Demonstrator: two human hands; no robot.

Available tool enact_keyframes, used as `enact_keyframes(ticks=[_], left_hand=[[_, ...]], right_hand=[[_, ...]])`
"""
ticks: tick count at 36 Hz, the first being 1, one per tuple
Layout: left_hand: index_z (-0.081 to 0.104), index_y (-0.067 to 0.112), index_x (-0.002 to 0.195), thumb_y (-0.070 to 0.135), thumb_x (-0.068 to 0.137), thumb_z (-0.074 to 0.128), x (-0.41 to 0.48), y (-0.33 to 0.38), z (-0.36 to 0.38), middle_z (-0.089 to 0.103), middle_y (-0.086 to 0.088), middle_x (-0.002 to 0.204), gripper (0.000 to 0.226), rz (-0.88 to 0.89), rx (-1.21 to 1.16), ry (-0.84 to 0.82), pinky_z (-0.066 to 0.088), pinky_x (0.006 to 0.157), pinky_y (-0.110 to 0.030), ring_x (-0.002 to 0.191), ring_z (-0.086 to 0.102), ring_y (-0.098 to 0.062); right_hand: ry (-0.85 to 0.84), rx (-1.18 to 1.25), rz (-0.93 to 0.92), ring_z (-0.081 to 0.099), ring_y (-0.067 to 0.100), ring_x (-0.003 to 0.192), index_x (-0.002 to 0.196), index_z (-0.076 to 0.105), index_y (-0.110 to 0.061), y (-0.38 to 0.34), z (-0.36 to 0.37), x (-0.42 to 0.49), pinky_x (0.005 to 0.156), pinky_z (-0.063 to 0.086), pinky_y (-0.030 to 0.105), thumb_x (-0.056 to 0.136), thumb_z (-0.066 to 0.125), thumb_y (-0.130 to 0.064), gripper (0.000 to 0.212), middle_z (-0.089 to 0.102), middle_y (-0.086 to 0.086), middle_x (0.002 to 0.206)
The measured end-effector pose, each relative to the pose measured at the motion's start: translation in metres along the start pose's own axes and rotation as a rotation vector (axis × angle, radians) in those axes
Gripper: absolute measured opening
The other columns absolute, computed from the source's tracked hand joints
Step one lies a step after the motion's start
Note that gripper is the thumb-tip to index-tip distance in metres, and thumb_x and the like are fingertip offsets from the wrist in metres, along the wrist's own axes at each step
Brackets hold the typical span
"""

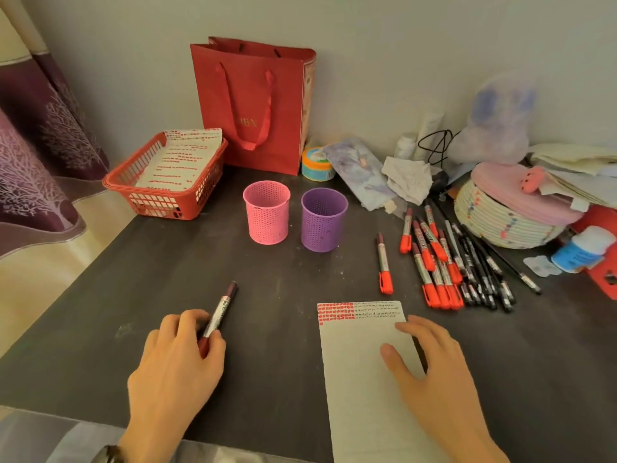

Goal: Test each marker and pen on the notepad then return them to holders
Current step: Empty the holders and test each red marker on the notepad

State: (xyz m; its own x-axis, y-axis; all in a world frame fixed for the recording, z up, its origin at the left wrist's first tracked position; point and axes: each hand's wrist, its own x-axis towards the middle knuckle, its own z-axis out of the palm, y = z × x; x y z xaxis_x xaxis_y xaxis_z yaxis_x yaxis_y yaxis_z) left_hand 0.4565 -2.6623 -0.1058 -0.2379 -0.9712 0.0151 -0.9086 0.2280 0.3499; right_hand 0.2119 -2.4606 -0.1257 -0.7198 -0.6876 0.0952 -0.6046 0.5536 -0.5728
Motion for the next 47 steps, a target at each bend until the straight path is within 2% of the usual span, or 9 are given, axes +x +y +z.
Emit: enact_keyframes(ticks=[6,11,18,23,27,30,33,38,47], left_hand=[[0.061,0.034,0.119,0.044,0.097,0.045,-0.008,-0.014,-0.003,0.053,0.012,0.116,0.029,0.023,-0.013,0.085,0.042,0.057,-0.028,0.103,0.045,-0.01],[0.063,0.029,0.126,0.045,0.097,0.048,-0.009,-0.02,-0.004,0.056,0.008,0.116,0.037,0.07,-0.022,0.126,0.046,0.059,-0.028,0.102,0.048,-0.013],[0.06,0.022,0.131,0.042,0.091,0.06,-0.008,-0.02,-0.004,0.054,0.002,0.129,0.046,0.142,-0.063,0.091,0.051,0.086,-0.038,0.119,0.047,-0.023],[0.067,0.019,0.12,0.026,0.083,0.073,-0.009,-0.012,-0.001,0.056,-0.005,0.13,0.038,0.249,-0.13,0.177,0.047,0.095,-0.047,0.124,0.044,-0.031],[0.065,0.028,0.117,0.024,0.084,0.072,-0.019,0.01,-0.001,0.055,0.012,0.126,0.034,0.382,-0.313,0.179,0.042,0.092,-0.03,0.122,0.041,-0.013],[0.052,0.052,0.117,0.045,0.089,0.054,-0.029,0.035,-0.001,0.048,0.034,0.122,0.028,0.457,-0.433,-0.008,0.033,0.091,-0.013,0.12,0.034,0.013],[0.04,0.067,0.112,0.074,0.084,0.026,-0.04,0.062,0.003,0.043,0.044,0.119,0.033,0.517,-0.465,-0.263,0.037,0.078,-0.007,0.118,0.036,0.018],[0.059,0.045,0.09,0.071,0.092,0.02,-0.07,0.098,0.012,0.063,0.025,0.09,0.046,0.636,-0.58,-0.539,0.05,0.076,-0.032,0.087,0.059,-0.002],[0.041,0.03,0.059,0.067,0.094,0.009,-0.102,0.108,0.036,0.052,0.005,0.058,0.061,0.745,-0.392,-0.366,0.039,0.054,-0.035,0.06,0.051,-0.016]], right_hand=[[0.078,0.063,-0.044,0.057,0.008,0.108,0.123,0.056,-0.034,-0.024,-0.012,0.063,0.081,0.045,0.03,0.09,0.064,-0.049,0.037,0.057,-0.014,0.123],[-0.027,-0.232,0.017,0.06,0.03,0.111,0.133,0.047,-0.021,-0.042,-0.003,0.12,0.076,0.042,0.038,0.092,0.058,-0.053,0.053,0.058,0.009,0.129],[-0.084,-0.397,0.089,0.062,0.037,0.103,0.13,0.044,-0.013,-0.039,0.008,0.153,0.074,0.047,0.04,0.093,0.062,-0.029,0.044,0.061,0.015,0.121],[-0.032,0.005,0.155,0.062,0.023,0.105,0.147,0.041,-0.014,-0.032,0.0,0.139,0.09,0.049,0.04,0.092,0.064,-0.02,0.06,0.064,-0.001,0.113],[-0.039,0.578,0.213,0.069,0.013,0.093,0.136,0.059,-0.022,-0.043,-0.005,0.082,0.086,0.059,0.04,0.094,0.066,-0.011,0.043,0.067,-0.008,0.103],[-0.059,0.834,0.177,0.074,0.019,0.091,0.117,0.071,-0.033,-0.056,-0.008,0.022,0.079,0.062,0.034,0.094,0.067,-0.008,0.034,0.073,-0.003,0.098],[-0.075,0.962,0.192,0.074,0.019,0.097,0.107,0.073,-0.033,-0.071,-0.01,-0.028,0.072,0.062,0.03,0.081,0.076,-0.024,0.027,0.075,-0.002,0.106],[0.03,1.009,0.198,0.074,0.009,0.089,0.094,0.076,-0.044,-0.079,-0.007,-0.069,0.066,0.056,0.017,0.065,0.075,-0.039,0.029,0.078,-0.011,0.096],[0.307,1.602,0.44,0.061,0.018,0.072,0.075,0.069,-0.017,-0.066,-0.001,-0.079,0.065,0.054,0.027,0.084,0.07,-0.025,0.012,0.061,0.005,0.074]])
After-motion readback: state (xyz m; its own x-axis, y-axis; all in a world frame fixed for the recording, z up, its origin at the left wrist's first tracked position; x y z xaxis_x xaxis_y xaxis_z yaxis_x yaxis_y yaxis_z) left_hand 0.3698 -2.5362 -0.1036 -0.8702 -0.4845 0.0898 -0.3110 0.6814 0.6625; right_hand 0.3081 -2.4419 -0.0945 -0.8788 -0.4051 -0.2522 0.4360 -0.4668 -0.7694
